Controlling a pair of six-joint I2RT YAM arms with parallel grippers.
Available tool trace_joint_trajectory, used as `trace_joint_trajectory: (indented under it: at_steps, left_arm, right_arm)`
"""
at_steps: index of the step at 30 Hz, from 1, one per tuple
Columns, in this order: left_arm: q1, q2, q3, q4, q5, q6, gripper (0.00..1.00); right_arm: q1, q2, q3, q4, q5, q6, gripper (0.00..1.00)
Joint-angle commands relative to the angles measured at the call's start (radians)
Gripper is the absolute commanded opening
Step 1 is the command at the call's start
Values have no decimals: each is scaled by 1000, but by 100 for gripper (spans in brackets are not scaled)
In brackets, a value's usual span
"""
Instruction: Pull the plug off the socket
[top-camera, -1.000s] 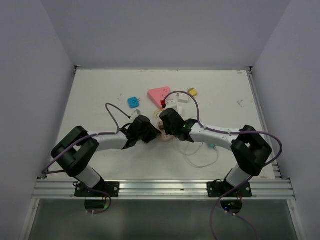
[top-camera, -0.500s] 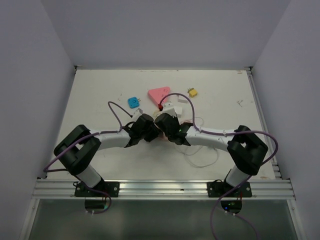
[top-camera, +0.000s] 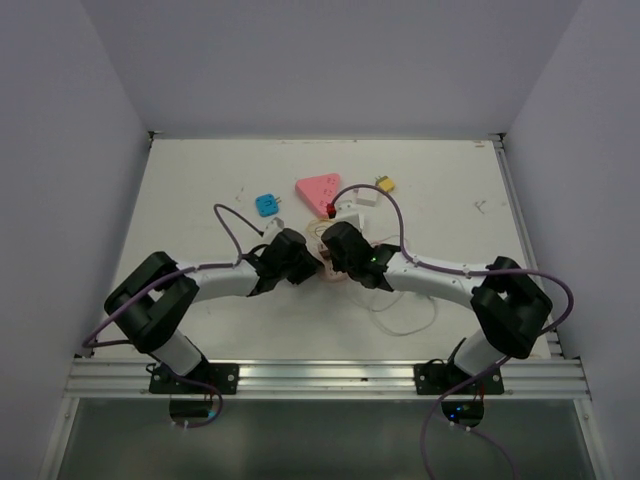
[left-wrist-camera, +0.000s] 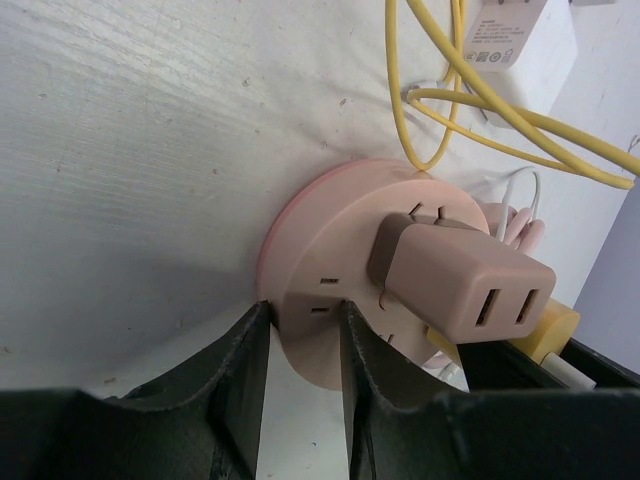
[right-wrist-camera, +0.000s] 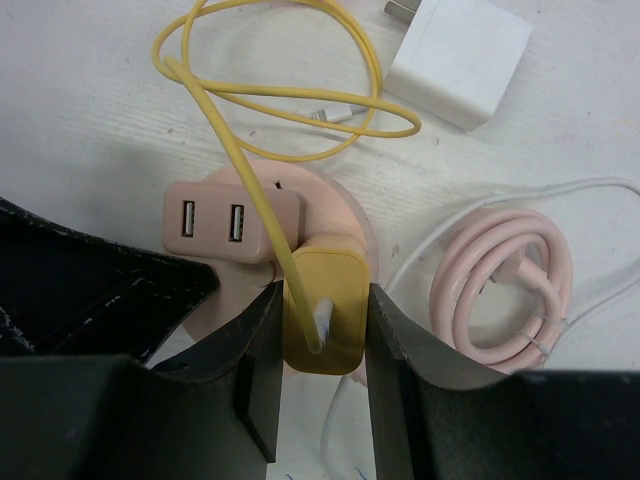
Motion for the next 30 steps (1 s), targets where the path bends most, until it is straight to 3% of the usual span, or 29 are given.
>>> trace_joint_trajectory:
  at_steps: [1,7,11,15,16,17,21,24,30]
  left_arm:
    - [-8,95,-95,-348,-85,56,32]
    - [-8,48,-102,-358,-81,57,33]
    - [-8,-35,-109,-361,-92,82,43]
    - [-8,-216,-144,-355,-103,137,54]
    - [-8,-250,-149,-353,-111,170,55]
    - [-8,-282,-155,-350,-112,192,67]
    - [-8,-437,-164,-335,-137,357,82]
    - [-8,-495,-160,-316,-152,494,83]
    - [-8,-509,-143,-243,-103,672,84]
  right_arm:
    - [34,-107,112,176,-214,51,0]
    - [34,-46,126,110,-186,-4,0]
    - [34,12,115,121,-281,-114,0]
    - [19,44,127,101,-356,-199,0]
    - [-1,49,147,78,-378,-208,0]
    - [-13,55,156,67,-433,-222,0]
    - [-50,80,192,27,-531,-287,0]
    - [-61,106,222,-2,-609,-333,1]
    - [-61,160,259,-36,-698,-412,13]
